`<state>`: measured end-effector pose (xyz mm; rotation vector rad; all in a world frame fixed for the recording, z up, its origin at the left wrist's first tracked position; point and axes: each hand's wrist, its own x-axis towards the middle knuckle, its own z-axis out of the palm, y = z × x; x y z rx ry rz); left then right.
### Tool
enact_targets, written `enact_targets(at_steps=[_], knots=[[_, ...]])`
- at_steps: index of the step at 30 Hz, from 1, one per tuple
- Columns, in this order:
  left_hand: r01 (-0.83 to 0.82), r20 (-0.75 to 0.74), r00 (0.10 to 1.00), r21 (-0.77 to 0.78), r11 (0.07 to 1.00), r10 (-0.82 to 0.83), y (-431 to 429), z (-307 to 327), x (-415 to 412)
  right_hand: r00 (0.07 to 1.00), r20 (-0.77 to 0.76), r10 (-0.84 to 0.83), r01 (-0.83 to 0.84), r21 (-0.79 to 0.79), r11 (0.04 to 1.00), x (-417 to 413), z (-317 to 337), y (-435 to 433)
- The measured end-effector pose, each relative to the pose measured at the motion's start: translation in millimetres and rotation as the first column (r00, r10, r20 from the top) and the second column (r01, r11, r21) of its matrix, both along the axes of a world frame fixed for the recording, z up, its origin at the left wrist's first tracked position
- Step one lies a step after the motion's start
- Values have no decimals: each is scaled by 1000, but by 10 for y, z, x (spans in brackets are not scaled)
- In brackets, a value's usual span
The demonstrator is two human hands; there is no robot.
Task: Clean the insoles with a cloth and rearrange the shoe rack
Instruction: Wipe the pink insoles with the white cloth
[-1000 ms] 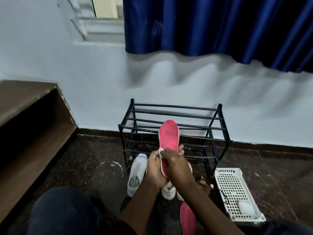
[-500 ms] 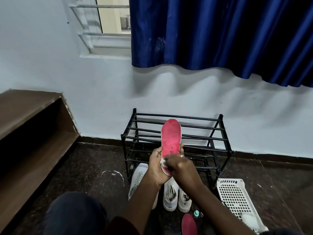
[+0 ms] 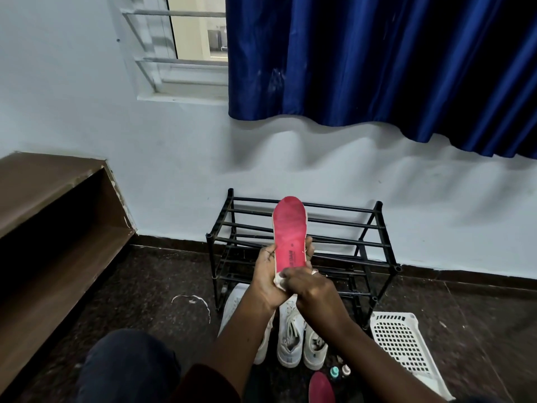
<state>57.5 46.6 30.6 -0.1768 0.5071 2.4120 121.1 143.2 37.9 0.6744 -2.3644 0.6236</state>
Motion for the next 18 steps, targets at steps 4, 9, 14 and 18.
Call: enact_targets(at_steps=[4,9,14,18], knots=[[61,-33,997,-81,995,-64,6,-10,13,970,42,-238,234,80,969,-202,134,-80],[46,-52,997,-131,990,-53,2,72,-16,950,136,-281,297,-120,947,-264,231,-207],[-64,-38,997,-40,997,62,-85,90,-97,981,143,-131,157,-184,970,16,14,-194],[-70,-50,996,-33,997,68,-102,55,-91,998,40,-42,47,-118,992,69,-52,-78]])
